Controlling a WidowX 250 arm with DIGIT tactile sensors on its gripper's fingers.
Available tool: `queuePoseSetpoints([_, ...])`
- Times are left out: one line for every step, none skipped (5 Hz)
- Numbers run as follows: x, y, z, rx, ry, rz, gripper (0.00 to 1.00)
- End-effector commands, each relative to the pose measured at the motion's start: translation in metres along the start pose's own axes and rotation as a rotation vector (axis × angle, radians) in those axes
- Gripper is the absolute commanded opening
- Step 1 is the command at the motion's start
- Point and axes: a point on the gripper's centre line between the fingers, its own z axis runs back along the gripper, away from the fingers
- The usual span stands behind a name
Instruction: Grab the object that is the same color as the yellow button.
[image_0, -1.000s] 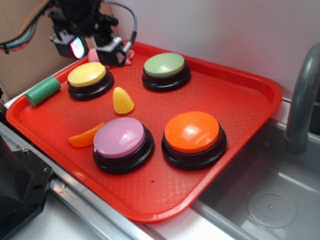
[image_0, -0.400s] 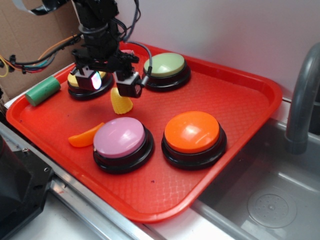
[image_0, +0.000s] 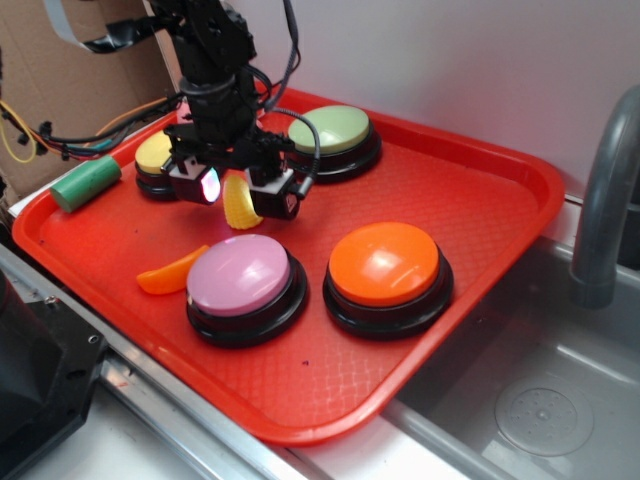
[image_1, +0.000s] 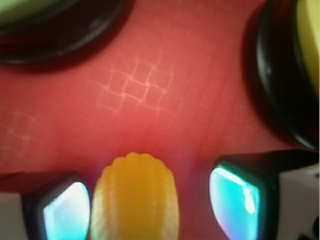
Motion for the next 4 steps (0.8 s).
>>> queuePoseSetpoints([-0.001, 0.006, 0.007, 0.026, -0.032, 0.037, 0.0])
queuePoseSetpoints([-0.001, 0.01, 0.022, 0.031, -0.042, 0.029, 0.0])
queuePoseSetpoints([-0.001, 0.014, 0.055, 0.05, -0.053, -0.016, 0.0])
queuePoseSetpoints([0.0, 0.019, 0.1, 0.015, -0.047, -0.138, 0.0])
